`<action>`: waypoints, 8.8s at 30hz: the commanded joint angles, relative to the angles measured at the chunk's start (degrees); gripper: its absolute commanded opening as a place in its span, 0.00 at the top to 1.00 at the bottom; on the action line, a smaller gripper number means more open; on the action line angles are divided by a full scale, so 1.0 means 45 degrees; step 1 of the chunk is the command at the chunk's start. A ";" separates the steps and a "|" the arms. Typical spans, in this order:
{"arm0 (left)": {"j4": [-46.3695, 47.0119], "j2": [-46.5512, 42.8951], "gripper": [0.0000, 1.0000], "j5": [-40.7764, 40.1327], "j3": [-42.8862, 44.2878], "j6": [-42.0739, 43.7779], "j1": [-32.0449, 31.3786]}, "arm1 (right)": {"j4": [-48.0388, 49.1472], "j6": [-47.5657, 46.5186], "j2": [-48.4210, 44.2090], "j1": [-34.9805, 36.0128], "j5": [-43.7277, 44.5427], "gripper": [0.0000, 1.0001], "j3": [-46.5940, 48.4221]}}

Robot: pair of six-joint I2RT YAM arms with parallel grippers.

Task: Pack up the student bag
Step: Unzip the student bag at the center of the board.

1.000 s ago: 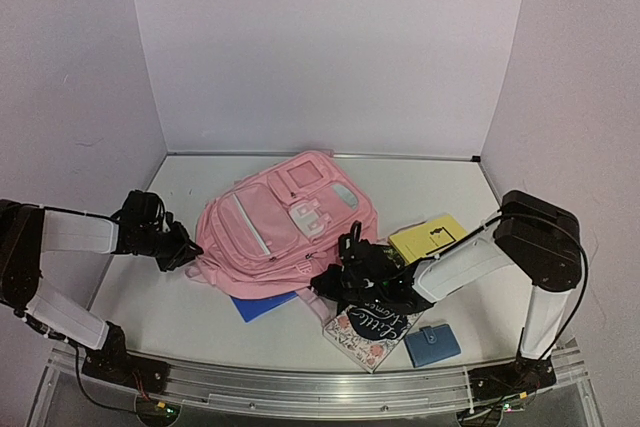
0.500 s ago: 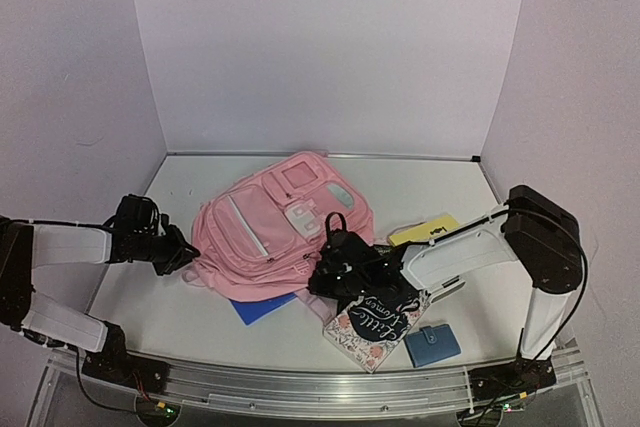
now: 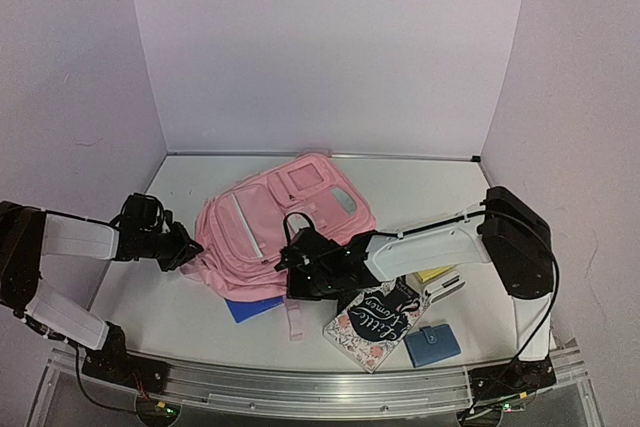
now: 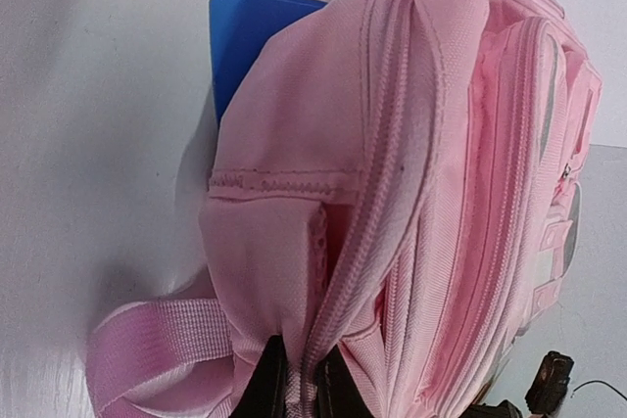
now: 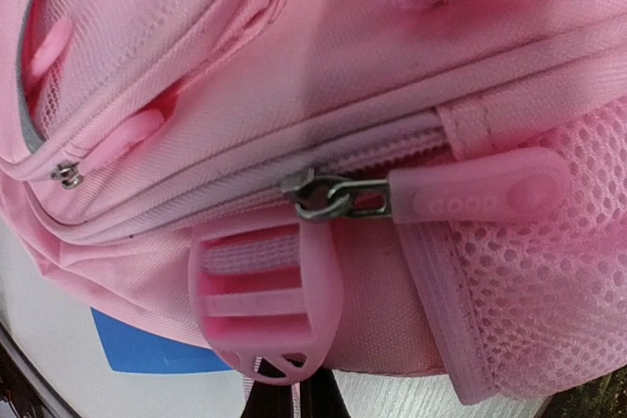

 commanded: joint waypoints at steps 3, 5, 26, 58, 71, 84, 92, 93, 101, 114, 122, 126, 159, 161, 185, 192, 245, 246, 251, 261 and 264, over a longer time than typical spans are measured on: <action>0.0851 0.1025 1.00 0.2021 0.0687 -0.0140 -0.1007 | 0.1877 -0.0723 0.0845 0.0936 -0.1614 1.00 0.2217; 0.1008 0.1224 1.00 0.2078 0.0826 -0.0097 -0.1106 | 0.1895 -0.0797 0.1057 0.1010 -0.1655 0.99 0.2597; -0.4274 0.0049 0.32 -0.3346 0.3742 0.2973 -0.1019 | 0.1809 -0.1482 -0.4907 0.0908 0.2811 0.43 -0.1789; -0.4962 0.3209 0.54 -0.5804 0.6609 0.2489 -1.0362 | 0.3201 -0.2041 -0.8191 -0.5884 -0.0796 0.24 -0.8079; -0.4303 0.4288 0.74 -0.5245 0.6732 0.1947 -1.0385 | 0.3349 -0.1947 -0.7926 -0.5883 -0.0530 0.25 -0.8257; -0.5135 0.4704 0.96 -0.5665 0.7157 0.1568 -1.0381 | 0.3928 -0.1492 -0.7203 -0.5882 -0.0905 0.27 -0.8240; -0.4844 0.4239 1.00 -0.5210 0.6996 0.1253 -1.0389 | 0.4715 -0.1082 -0.6011 -0.5878 -0.1411 0.32 -0.7894; -0.4868 0.4185 1.00 -0.5162 0.6986 0.1240 -1.0382 | 0.4736 -0.1054 -0.5846 -0.5881 -0.1421 0.33 -0.7784; -0.5518 0.3435 1.00 -0.5567 0.6886 0.1256 -1.0376 | 0.4846 -0.0712 -0.5306 -0.5889 -0.0866 0.70 -0.7287; -0.7953 0.2371 1.00 -0.7269 0.6889 0.0862 -0.9682 | 0.3604 -0.0727 -0.6267 -0.6482 0.1586 1.00 -0.6623; -0.8316 0.0274 1.00 -0.7305 0.5517 0.0919 -0.8382 | 0.3285 -0.1551 -0.6483 -0.7404 0.1453 1.00 -0.6520; -0.8268 -0.0587 1.00 -0.7399 0.5032 0.1223 -0.7822 | 0.3278 -0.2051 -0.6560 -0.7452 0.1259 1.00 -0.6382; -0.4742 -0.1624 1.00 -0.3413 0.5373 0.3195 -0.7686 | 0.2129 -0.9465 -0.5374 -0.0656 0.0979 0.31 -0.1566; -0.4606 -0.1611 1.00 -0.3429 0.5339 0.3133 -0.7680 | 0.2187 -0.9579 -0.4760 -0.0431 0.1115 0.32 -0.1258; -0.4704 -0.1386 1.00 -0.3829 0.5561 0.2941 -0.7654 | 0.2316 -1.1062 -0.1418 0.0144 0.3143 0.88 0.0598; -0.5777 -0.1375 1.00 -0.5409 0.5687 0.3127 -0.7051 | 0.3569 -1.1034 -0.2460 0.0225 0.4257 1.00 -0.0697; -0.4680 -0.2910 1.00 0.3267 0.4941 0.5448 -0.3237 | 0.2483 -0.9939 -0.1195 0.0226 -0.0942 0.44 0.2710; -0.4681 -0.2887 1.00 0.3252 0.4958 0.5451 -0.3267 | 0.2478 -0.9907 -0.1076 0.0224 -0.0900 0.45 0.2756; -0.4607 -0.2890 1.00 0.3125 0.5030 0.5539 -0.3351 | 0.2634 -0.9683 -0.0632 0.0224 -0.0085 0.70 0.2921; -0.4714 -0.3401 1.00 0.0319 0.5026 0.5389 -0.3201 | 0.3125 -0.9595 -0.1597 0.0227 0.0751 1.00 0.2594; -0.5017 -0.3212 1.00 -0.0413 0.5215 0.5351 -0.2773 | 0.3147 -0.9629 -0.2239 0.0224 0.0638 1.00 0.2176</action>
